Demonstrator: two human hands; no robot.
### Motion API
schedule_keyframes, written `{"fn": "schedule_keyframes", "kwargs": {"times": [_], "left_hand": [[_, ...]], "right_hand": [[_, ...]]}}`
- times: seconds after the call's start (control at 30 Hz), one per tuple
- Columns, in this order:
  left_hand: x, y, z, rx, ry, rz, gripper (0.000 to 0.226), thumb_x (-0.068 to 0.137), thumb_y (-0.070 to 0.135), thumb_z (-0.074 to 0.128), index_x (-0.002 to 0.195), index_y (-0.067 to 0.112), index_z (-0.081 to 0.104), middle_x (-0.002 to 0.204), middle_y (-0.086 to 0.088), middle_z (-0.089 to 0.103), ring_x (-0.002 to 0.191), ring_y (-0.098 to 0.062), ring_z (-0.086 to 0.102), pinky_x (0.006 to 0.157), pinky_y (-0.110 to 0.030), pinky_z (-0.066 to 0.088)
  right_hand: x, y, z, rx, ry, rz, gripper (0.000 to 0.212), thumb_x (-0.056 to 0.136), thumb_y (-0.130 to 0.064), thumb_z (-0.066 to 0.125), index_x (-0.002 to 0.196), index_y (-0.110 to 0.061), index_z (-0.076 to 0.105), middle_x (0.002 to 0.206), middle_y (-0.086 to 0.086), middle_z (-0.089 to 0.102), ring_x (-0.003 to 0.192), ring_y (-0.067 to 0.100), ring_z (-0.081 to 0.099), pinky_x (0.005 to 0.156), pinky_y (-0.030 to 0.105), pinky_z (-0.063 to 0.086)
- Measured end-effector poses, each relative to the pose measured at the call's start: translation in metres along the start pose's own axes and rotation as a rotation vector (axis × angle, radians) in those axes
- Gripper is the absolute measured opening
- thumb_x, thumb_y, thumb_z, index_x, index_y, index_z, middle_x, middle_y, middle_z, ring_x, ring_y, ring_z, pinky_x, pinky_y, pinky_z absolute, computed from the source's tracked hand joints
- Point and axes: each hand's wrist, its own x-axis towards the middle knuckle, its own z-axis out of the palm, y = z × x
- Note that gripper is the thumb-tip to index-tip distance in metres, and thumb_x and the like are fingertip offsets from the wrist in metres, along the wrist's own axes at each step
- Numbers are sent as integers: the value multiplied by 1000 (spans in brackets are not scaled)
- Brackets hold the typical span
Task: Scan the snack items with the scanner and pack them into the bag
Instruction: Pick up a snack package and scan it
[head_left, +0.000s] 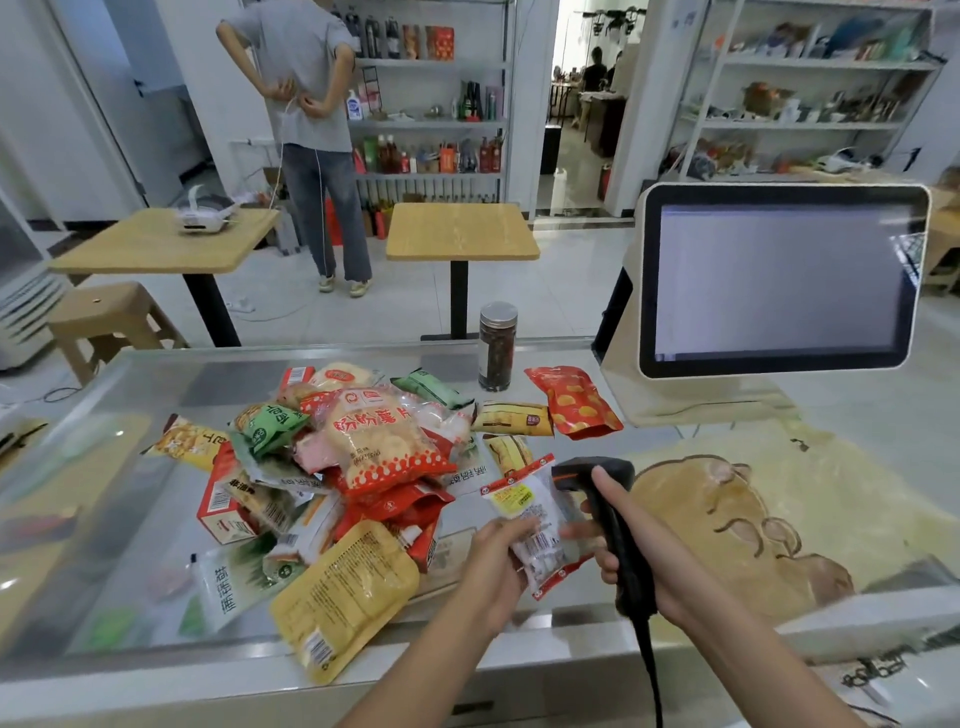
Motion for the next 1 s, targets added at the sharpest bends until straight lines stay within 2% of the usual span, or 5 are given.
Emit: {"fn": "schedule_keyframes", "kwargs": {"times": [0.23, 0.4, 0.63, 0.8, 1.0], "left_hand": [[-10, 0, -14, 331, 153, 18, 34, 96, 31, 52, 108, 1, 62, 97, -19, 72, 90, -35, 69, 82, -48, 55], [-15, 7, -10, 758, 265, 170, 38, 93, 36, 55, 63, 13, 54, 50, 5, 57, 42, -2, 54, 44, -16, 40], [-10, 17, -18, 582, 324, 108, 30, 92, 27, 60, 68, 9, 58, 47, 1, 61, 37, -8, 52, 44, -21, 38], [-6, 34, -12, 564, 370, 256, 28, 90, 22, 63, 73, 0, 58, 62, -9, 66, 43, -14, 61, 40, -20, 36], [5, 51, 2, 647, 392, 347, 28, 91, 23, 62, 72, 2, 61, 56, -2, 63, 40, -7, 59, 42, -19, 41]], "right_hand": [[12, 20, 8, -58, 30, 23, 36, 87, -50, 58, 94, -15, 59, 91, 20, 73, 36, 12, 40, 37, 20, 34], [19, 21, 10, -89, 70, -11, 35, 89, -48, 57, 94, -14, 56, 84, 19, 73, 36, 13, 40, 37, 21, 34], [16, 10, 10, -110, 43, 16, 43, 87, -51, 56, 98, -9, 55, 87, 21, 72, 37, 12, 40, 37, 21, 35], [-4, -11, 8, -165, -12, 75, 70, 72, -71, 50, 99, -7, 56, 55, 5, 50, 38, 12, 37, 37, 22, 31], [-30, -37, 7, -257, -92, 108, 87, 64, -79, 46, 106, -4, 57, 52, 1, 42, 38, 11, 35, 37, 21, 29]]}}
